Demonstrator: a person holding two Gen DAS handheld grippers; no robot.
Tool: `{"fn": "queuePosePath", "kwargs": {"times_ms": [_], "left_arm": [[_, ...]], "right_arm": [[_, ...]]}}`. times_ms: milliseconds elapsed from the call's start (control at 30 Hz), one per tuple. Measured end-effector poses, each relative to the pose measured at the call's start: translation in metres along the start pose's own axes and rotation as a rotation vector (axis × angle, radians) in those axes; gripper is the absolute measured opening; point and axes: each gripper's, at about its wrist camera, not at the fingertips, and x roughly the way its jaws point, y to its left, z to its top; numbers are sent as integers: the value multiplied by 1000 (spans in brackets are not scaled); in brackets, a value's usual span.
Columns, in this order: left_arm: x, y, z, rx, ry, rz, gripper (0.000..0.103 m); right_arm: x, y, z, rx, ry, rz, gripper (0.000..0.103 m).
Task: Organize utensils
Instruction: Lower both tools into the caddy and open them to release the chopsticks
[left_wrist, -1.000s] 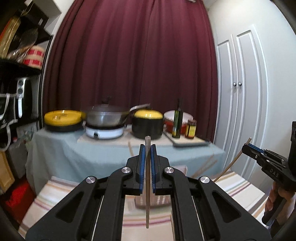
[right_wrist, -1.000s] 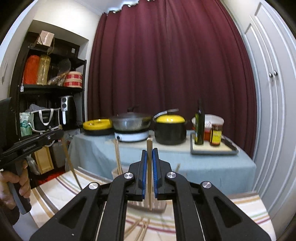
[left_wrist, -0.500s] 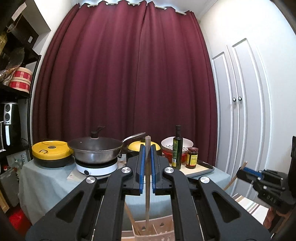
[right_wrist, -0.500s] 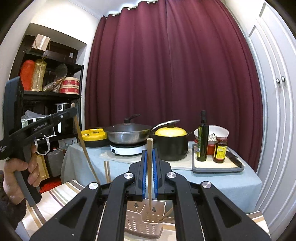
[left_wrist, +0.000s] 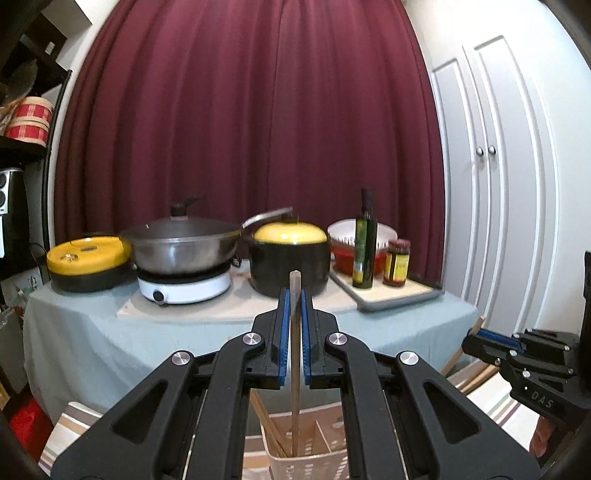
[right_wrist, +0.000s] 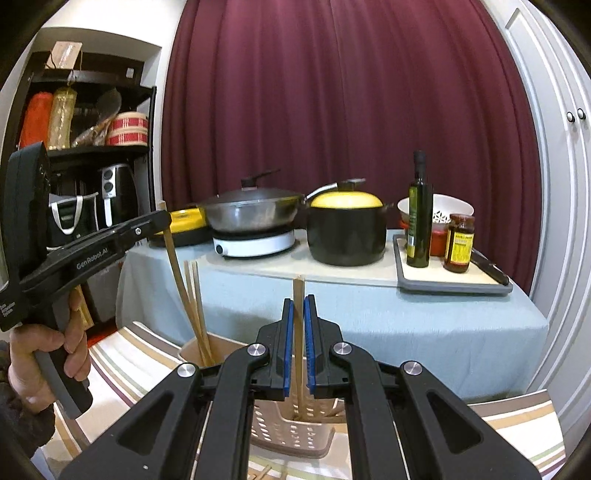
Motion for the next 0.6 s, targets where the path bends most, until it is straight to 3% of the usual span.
{"fn": "queuePosePath", "kwargs": {"times_ms": [100, 167, 233, 400, 600], "left_arm": [[4, 0, -10, 2, 25, 1, 9], [3, 0, -13, 5, 31, 2, 19], [-1, 0, -14, 6, 28, 8, 33], [-14, 0, -13, 6, 20, 13, 48], [-41, -2, -13, 6, 9, 26, 58]], "right_arm": [[2, 1, -3, 2, 7, -4, 8], [0, 3, -4, 0, 4, -4, 17], [-3, 4, -3, -4, -9, -11, 34], [-19, 10, 4, -19, -50, -25, 41], [-42, 14, 8, -18, -80, -30, 43]]}}
